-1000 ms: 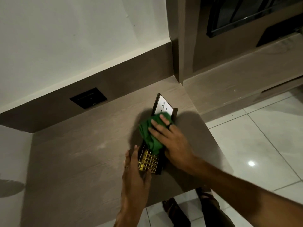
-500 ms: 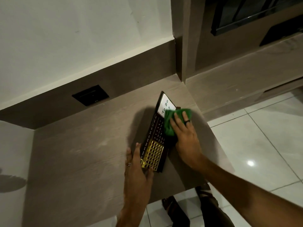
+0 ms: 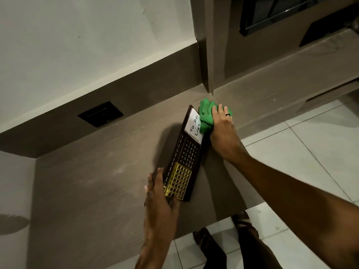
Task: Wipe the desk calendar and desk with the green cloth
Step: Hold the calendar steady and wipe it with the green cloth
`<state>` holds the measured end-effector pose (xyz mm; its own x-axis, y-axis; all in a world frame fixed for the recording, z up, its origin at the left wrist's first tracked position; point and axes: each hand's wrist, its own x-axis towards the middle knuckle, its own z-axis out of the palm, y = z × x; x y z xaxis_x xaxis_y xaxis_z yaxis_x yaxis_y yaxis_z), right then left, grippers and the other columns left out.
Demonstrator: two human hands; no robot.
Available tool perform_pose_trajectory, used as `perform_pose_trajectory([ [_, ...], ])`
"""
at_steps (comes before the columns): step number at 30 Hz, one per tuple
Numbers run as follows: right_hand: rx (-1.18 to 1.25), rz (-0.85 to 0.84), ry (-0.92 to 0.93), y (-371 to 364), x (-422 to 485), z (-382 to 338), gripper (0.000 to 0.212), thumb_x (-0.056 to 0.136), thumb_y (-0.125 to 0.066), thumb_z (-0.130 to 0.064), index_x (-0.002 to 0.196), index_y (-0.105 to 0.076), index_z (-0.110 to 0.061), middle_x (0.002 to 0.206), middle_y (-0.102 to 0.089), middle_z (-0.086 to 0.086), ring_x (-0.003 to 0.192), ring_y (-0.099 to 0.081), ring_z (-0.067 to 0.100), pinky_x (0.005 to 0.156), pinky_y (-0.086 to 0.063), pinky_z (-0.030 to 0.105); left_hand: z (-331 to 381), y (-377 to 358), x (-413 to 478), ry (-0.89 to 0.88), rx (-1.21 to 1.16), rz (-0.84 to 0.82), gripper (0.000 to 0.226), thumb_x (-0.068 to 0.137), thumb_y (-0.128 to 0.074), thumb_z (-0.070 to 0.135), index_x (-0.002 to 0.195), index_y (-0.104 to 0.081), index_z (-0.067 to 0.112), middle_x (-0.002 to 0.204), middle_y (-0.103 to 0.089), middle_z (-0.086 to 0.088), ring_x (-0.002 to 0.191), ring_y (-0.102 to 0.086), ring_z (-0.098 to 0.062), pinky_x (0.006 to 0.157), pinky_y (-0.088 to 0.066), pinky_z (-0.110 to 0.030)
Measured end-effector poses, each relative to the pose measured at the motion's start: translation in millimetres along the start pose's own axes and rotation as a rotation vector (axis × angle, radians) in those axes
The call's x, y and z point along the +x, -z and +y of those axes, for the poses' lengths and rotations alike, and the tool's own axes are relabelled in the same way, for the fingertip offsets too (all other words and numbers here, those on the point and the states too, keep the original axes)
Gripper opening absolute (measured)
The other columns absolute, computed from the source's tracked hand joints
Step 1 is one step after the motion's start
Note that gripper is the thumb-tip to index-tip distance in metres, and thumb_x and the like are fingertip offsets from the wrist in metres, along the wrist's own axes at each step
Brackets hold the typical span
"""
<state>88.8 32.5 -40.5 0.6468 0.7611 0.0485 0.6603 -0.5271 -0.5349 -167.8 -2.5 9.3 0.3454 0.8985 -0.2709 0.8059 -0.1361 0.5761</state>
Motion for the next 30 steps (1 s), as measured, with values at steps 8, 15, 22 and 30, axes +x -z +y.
perform_pose_trajectory([
  [8, 0.105, -0.239, 0.573, -19.5, -182.3, -6.3, 0.09, 0.068, -0.075, 0.004, 0.148, -0.038, -0.013, 0.157, -0.029, 0.011, 0.145, -0.021, 0.033, 0.106, -0.04, 0.052, -4.7, -4.2, 2.1, 0.039, 0.019, 0.0, 0.096, 0.087, -0.071, 0.013, 0.154, -0.008, 0.041, 0.169, -0.005, 0.001, 0.154, -0.018, -0.027, 0.119, -0.031, -0.057],
  [15, 0.473, 0.041, 0.145, 29.5, -102.7, 20.6, 0.087, 0.078, -0.049, 0.017, 0.153, -0.027, -0.02, 0.164, -0.016, 0.002, 0.15, -0.009, 0.02, 0.118, -0.018, 0.05, 0.7, -5.2, 2.1, 0.064, 0.028, 0.023, 0.097, 0.088, -0.071, 0.019, 0.152, -0.003, 0.044, 0.168, 0.001, 0.004, 0.155, -0.004, -0.026, 0.119, -0.024, -0.054],
  [22, 0.175, -0.079, 0.313, 9.5, -90.6, 32.5, 0.087, 0.078, -0.059, 0.016, 0.152, -0.029, -0.02, 0.161, -0.017, 0.006, 0.149, -0.005, 0.029, 0.116, -0.017, 0.049, 1.1, -4.0, 1.7, 0.052, 0.008, 0.023, 0.095, 0.088, -0.071, 0.02, 0.154, -0.006, 0.043, 0.168, -0.007, 0.0, 0.154, -0.014, -0.029, 0.12, -0.028, -0.06],
  [30, 0.406, 0.173, 0.106, 21.3, -58.8, 24.2, 0.09, 0.076, -0.052, 0.021, 0.153, -0.026, -0.017, 0.163, -0.016, 0.009, 0.15, -0.003, 0.027, 0.115, -0.007, 0.026, 0.0, -3.8, 0.8, 0.024, 0.009, 0.031, 0.095, 0.088, -0.072, 0.019, 0.154, -0.006, 0.041, 0.169, -0.008, -0.002, 0.155, -0.009, -0.026, 0.121, -0.027, -0.054],
])
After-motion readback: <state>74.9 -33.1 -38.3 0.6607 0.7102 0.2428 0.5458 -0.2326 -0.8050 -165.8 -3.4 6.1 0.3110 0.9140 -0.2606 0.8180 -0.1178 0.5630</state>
